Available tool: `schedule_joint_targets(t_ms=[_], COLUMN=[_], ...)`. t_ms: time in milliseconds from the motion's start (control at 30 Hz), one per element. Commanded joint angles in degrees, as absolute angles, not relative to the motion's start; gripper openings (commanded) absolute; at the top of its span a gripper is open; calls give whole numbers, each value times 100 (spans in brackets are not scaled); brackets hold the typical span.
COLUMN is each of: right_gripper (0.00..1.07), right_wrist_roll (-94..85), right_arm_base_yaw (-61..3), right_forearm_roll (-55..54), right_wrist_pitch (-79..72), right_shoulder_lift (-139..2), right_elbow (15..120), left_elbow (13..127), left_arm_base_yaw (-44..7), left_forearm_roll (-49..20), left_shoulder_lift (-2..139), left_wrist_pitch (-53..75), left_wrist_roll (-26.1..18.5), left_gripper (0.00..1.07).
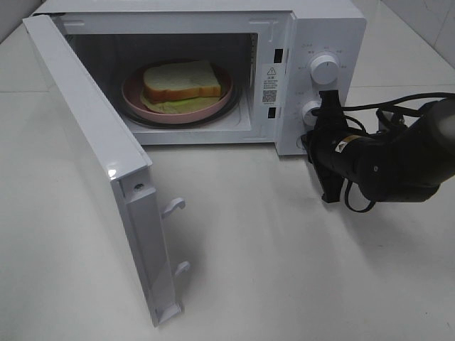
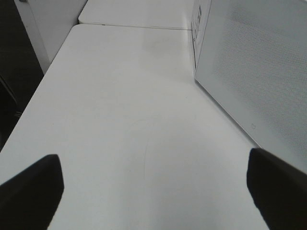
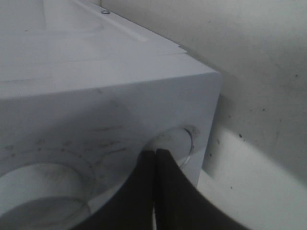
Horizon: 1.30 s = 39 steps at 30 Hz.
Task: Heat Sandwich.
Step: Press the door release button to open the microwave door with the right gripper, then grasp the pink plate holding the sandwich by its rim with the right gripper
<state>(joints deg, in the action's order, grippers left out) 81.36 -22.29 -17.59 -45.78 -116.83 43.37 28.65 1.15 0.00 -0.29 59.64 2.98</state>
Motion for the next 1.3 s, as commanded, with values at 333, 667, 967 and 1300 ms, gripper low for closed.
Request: schedule_joint_targets(t_ms=[333, 667, 967, 1300], right_gripper=[1, 2, 3, 6], right_wrist_roll=[8125, 7884, 7156, 6314], right_arm_base_yaw=[-2212, -2212, -2212, -2212], right_forearm_roll=[-1513, -1381, -1369, -1392], right_wrist_pitch=[-4463, -3346, -2051, -539], right_shoulder_lift=[-10989, -9998, -8990, -8136], right_elbow=[3667, 3054, 2934, 2945], left_elbow=[2848, 2848, 2848, 2848], left_arm_base_yaw=[126, 126, 126, 126], left_forearm_roll=[0, 0, 0, 0], left_shoulder_lift=[-178, -178, -178, -178], left_wrist_pitch=[5936, 5936, 5936, 5936], left_wrist_roll=[292, 292, 292, 292], left_gripper=[98, 98, 98, 98])
